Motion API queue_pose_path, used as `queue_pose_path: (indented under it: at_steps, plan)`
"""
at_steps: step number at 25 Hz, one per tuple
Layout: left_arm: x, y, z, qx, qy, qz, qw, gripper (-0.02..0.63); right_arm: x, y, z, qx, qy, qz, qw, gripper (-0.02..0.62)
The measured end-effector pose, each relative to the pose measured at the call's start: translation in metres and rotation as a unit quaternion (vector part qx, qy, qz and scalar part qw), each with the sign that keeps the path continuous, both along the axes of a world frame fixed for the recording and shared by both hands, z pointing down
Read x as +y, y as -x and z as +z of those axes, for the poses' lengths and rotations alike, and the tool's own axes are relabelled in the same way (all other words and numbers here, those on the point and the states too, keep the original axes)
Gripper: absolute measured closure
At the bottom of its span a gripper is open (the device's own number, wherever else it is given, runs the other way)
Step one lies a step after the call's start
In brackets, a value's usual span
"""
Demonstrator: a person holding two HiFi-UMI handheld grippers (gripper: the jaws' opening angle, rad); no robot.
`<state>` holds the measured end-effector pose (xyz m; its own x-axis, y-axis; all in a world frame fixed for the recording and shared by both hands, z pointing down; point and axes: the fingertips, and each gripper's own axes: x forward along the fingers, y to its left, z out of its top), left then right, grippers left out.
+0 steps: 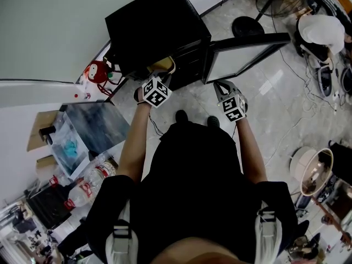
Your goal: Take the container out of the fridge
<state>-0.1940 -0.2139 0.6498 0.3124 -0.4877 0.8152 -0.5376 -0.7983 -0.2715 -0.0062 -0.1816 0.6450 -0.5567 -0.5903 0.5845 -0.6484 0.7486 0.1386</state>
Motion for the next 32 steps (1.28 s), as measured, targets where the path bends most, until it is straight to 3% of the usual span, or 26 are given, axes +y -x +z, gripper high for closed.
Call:
queue_pose_path:
  at_steps: [18,32]
  plan:
    - [0.032,-0.022,-0.024,-0.005,-0.014,-0.018,0.9997,0.571,0.016,-0.011,-0.001,-0.016,0.004,-0.019,1.000,0.595]
    - [0.059,-0.045,-0.039,0.004,-0.025,-0.046,0.9986,0.570,0.033,-0.021,-0.005,-0.027,0.005,-0.061,0.998,0.597]
